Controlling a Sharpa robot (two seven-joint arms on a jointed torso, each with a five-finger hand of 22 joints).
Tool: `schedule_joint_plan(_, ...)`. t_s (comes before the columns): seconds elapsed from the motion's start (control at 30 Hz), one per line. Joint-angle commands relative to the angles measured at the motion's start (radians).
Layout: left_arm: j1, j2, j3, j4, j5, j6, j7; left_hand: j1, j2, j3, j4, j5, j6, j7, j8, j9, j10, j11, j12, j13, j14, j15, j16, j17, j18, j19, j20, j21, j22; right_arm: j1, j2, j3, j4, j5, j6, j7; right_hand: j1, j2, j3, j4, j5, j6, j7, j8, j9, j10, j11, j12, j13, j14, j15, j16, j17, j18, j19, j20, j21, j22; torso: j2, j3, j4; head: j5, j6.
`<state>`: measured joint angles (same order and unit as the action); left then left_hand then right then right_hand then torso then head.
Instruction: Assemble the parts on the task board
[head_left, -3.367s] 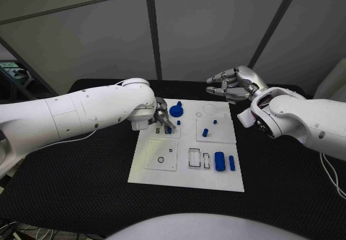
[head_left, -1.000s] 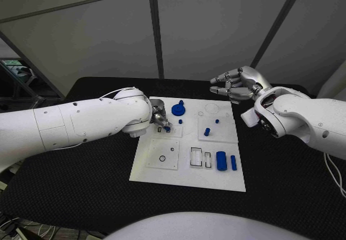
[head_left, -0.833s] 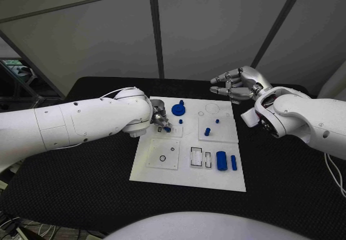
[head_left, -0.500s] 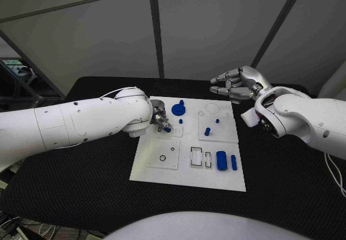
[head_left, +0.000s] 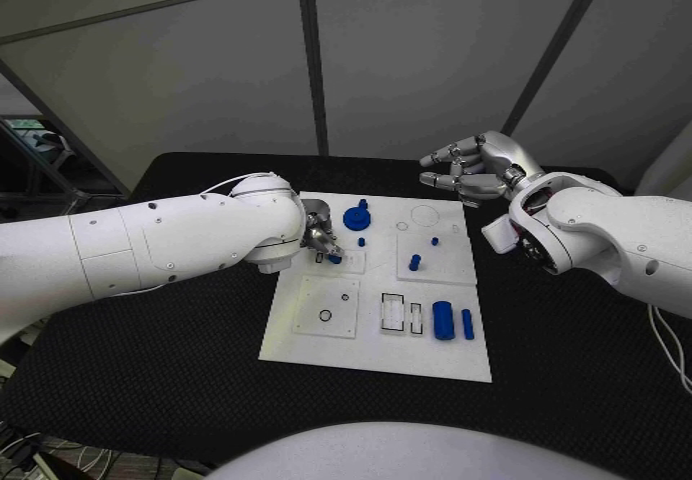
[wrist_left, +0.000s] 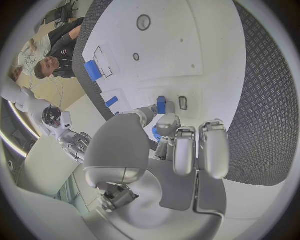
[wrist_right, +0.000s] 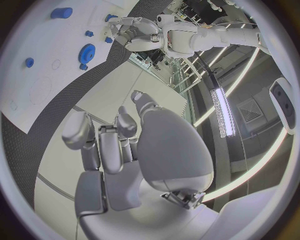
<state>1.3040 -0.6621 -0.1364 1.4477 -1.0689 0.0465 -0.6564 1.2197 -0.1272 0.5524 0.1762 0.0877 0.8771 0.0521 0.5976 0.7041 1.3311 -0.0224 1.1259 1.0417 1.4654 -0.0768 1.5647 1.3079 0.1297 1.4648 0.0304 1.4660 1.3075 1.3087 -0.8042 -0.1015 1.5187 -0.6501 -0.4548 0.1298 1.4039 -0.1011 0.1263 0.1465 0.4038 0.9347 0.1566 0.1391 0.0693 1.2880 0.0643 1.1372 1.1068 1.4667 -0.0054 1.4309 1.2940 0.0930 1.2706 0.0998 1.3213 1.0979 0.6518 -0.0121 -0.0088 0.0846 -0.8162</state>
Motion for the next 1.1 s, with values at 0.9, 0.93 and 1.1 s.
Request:
schedule_joint_plan(0.9,0.0,0.022,-0.001,-0.035,0.015,0.031,-0.027,-0.175,-0.015,-0.078,-0.05,0.001,0.064,-0.019,-0.004,0.005,0.01,-0.015,-0.023,-0.047,0.105,-0.017,0.005,0.261,-0.098,0.048,-0.014,0.01,0.137,0.002,0.0,0.001,0.005,0.003,0.007,0.002,-0.007,0.002,0.003,0.003,0.004,-0.003,-0.002,0.001,-0.001,-0.004,-0.001,-0.004,-0.004,0.042,-0.005,-0.006,-0.001,0.007,-0.004,0.0,-0.005,0.0,0.0,0.0008,-0.0004,-0.004,-0.005)
schedule_joint_plan(0.93,0.0,0.023,-0.001,-0.036,0.015,0.03,-0.027,-0.177,-0.014,-0.085,-0.047,0.001,0.064,-0.019,-0.004,0.006,0.01,-0.015,-0.023,-0.048,0.105,-0.017,0.005,0.261,-0.098,0.048,-0.014,0.01,0.138,0.002,0.0,0.001,0.005,0.003,0.007,0.002,-0.008,0.002,0.003,0.003,0.003,-0.003,-0.002,0.001,-0.001,-0.004,-0.001,-0.004,-0.005,0.042,-0.005,-0.006,0.0,0.007,-0.004,0.0,-0.005,-0.001,0.0,0.0006,-0.0007,-0.004,-0.004)
schedule_joint_plan(1.1,0.0,0.028,-0.001,-0.042,0.015,0.028,-0.028,-0.182,-0.005,-0.105,-0.036,0.002,0.066,-0.019,-0.005,0.007,0.01,-0.015,-0.024,-0.052,0.105,-0.017,0.005,0.261,-0.098,0.049,-0.014,0.01,0.139,0.002,-0.001,0.001,0.005,0.003,0.007,0.002,-0.008,0.002,0.003,0.003,0.003,-0.003,-0.002,0.001,-0.001,-0.004,-0.001,-0.004,-0.005,0.042,-0.005,-0.006,0.0,0.007,-0.004,0.0,-0.005,-0.001,0.0,0.0007,-0.0003,-0.006,-0.004)
